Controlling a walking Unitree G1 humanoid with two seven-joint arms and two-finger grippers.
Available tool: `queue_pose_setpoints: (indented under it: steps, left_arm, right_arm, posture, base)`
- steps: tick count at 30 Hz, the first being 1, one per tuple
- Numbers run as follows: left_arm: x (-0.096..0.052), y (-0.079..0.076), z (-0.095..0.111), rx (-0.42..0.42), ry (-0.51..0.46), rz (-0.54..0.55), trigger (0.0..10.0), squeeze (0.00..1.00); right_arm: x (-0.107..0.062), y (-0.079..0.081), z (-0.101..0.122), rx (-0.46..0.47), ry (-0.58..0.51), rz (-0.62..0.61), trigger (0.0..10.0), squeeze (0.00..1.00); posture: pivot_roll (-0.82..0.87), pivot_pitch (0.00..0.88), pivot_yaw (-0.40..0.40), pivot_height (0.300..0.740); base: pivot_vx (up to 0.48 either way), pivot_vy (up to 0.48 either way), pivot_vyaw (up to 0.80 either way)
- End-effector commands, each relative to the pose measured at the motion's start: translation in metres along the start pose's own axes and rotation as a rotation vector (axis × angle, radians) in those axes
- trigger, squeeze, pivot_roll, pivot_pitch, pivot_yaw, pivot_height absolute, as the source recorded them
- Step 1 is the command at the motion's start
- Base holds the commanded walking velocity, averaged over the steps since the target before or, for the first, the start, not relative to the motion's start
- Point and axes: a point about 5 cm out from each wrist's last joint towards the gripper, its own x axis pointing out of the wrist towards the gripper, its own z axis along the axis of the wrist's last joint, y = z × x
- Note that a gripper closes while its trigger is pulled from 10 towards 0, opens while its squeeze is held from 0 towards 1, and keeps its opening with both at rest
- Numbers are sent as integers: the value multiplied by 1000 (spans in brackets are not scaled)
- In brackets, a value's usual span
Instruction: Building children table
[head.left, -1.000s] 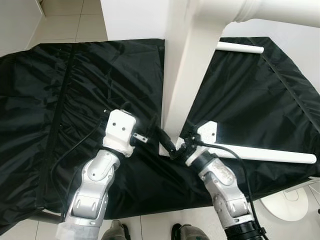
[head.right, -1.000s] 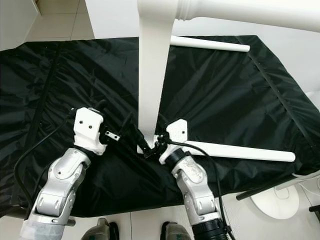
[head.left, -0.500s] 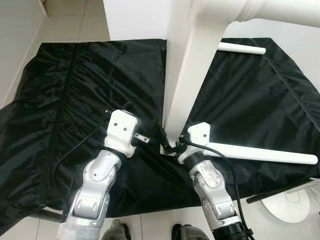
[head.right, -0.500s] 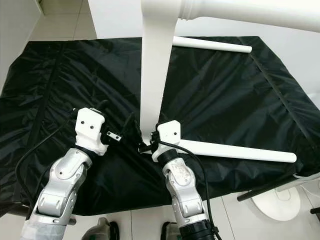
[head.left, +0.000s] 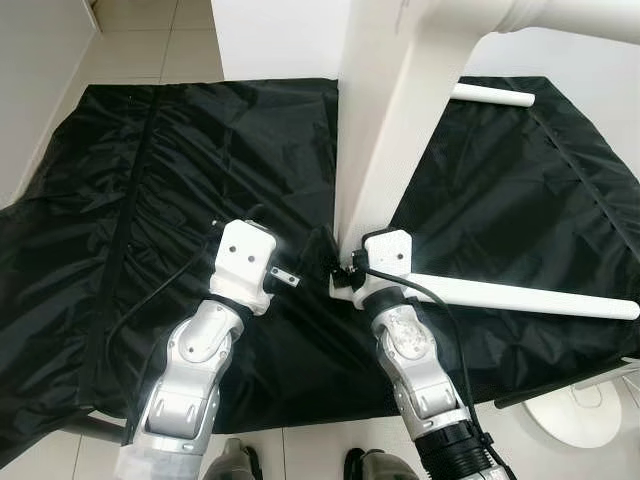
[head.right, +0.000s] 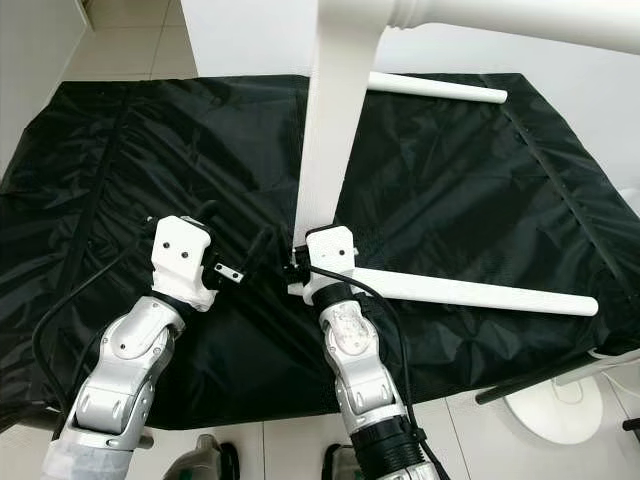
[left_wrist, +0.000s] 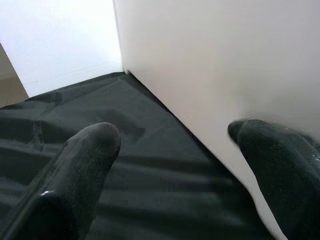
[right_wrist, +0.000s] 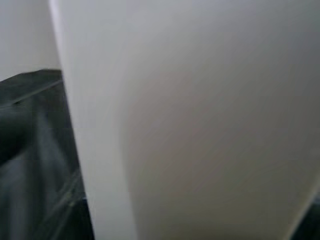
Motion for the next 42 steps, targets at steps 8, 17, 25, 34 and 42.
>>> queue_pose_setpoints:
  steps: [8,17,25,34,42]
  left_arm:
    - [-4,3,0,6,13,39,10000,0]
    - [-1,2,0,3,10,34,10000,0]
    - [0,1,0,-2,9,30,10000,0]
    - [0,0,0,-2,9,29,10000,0]
    - [-3,5,1,-6,6,-78,10000,0]
  right_arm:
    - [-5,20,-6,134,13,87,0,0]
    - [-15,40,-12,161,30,269,0,0]
    - [-24,41,-14,140,31,321,0,0]
    - [-19,25,-17,169,33,207,10000,1000]
    - [-35,-4,-4,124,-48,153,10000,0]
  posture:
    - [-9,143,15,740]
    - [-20,145,19,740]
    - [-29,146,20,740]
    - [-26,148,13,740]
    - [-28,145,10,740]
  base:
    - [0,0,0]
    - [0,0,0]
    - [0,0,0]
    - [0,0,0]
    - [0,0,0]
